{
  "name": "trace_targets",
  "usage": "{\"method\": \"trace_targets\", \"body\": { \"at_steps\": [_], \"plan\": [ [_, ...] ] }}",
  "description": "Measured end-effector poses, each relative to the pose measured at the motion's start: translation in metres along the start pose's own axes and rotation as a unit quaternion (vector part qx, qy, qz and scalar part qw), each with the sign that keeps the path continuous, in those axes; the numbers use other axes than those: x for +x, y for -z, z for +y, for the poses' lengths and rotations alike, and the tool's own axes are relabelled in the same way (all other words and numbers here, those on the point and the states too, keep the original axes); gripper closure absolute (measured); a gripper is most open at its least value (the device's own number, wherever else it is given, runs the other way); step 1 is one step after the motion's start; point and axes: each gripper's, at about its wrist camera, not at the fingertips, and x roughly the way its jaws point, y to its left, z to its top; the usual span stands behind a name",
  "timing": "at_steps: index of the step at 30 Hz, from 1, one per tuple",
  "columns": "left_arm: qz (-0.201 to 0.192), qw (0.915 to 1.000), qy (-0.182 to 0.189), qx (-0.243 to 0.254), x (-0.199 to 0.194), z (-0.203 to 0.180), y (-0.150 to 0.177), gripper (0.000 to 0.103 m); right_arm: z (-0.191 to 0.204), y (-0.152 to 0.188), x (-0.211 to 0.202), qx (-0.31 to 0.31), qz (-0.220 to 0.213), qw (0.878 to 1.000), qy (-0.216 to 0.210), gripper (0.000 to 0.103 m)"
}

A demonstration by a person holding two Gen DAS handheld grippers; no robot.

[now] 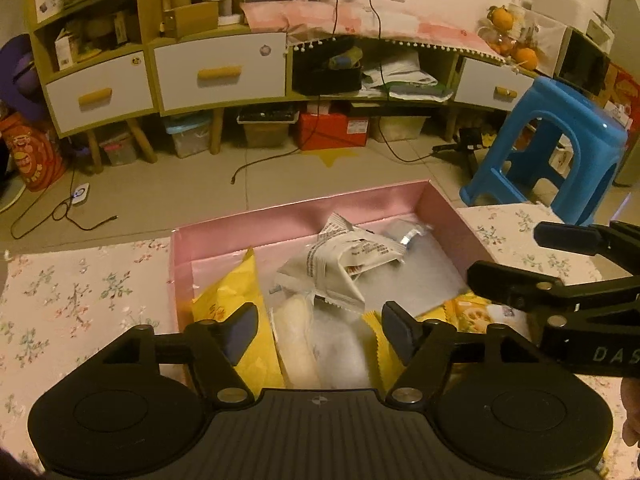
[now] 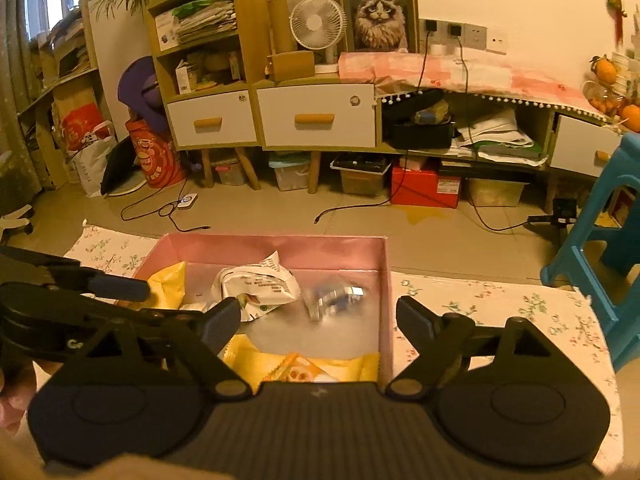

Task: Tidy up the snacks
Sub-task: 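Withdraw both grippers from the box toward the snack pile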

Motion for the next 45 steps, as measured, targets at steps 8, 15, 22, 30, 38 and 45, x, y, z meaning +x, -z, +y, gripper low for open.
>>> {"method": "trace_targets", "body": {
  "at_steps": [8,15,22,30,38,45],
  "plan": [
    [-0.002,0.9999,0.001,-0.016,-0.034,0.003,0.014,0.023,0.006,0.005,-0.03,-0.003,-0.003,1.0,0.013,0.012],
    [-0.006,0.9997,0.006,-0.022,-0.062,0.005,0.037,0.008,0.014,0.014,-0.055,-0.008,-0.005,1.0,0.012,0.003],
    [-0.002,0.9996,0.006,-0.029,-0.083,0.007,0.061,0.004,0.03,0.032,-0.073,-0.02,0.001,1.0,0.015,0.0],
    [0.014,0.9994,0.001,-0.03,-0.1,0.004,0.099,0.002,0.051,0.051,-0.089,-0.053,0.008,0.998,0.015,0.0],
    [0.014,0.9996,-0.002,-0.025,-0.116,0.004,0.13,0.002,0.064,0.07,-0.108,-0.09,-0.008,0.996,0.006,0.0],
    [0.008,0.9986,0.02,-0.049,-0.116,0.009,0.144,0.001,0.055,0.091,-0.11,-0.074,0.018,0.996,-0.046,0.0]
  ]
}}
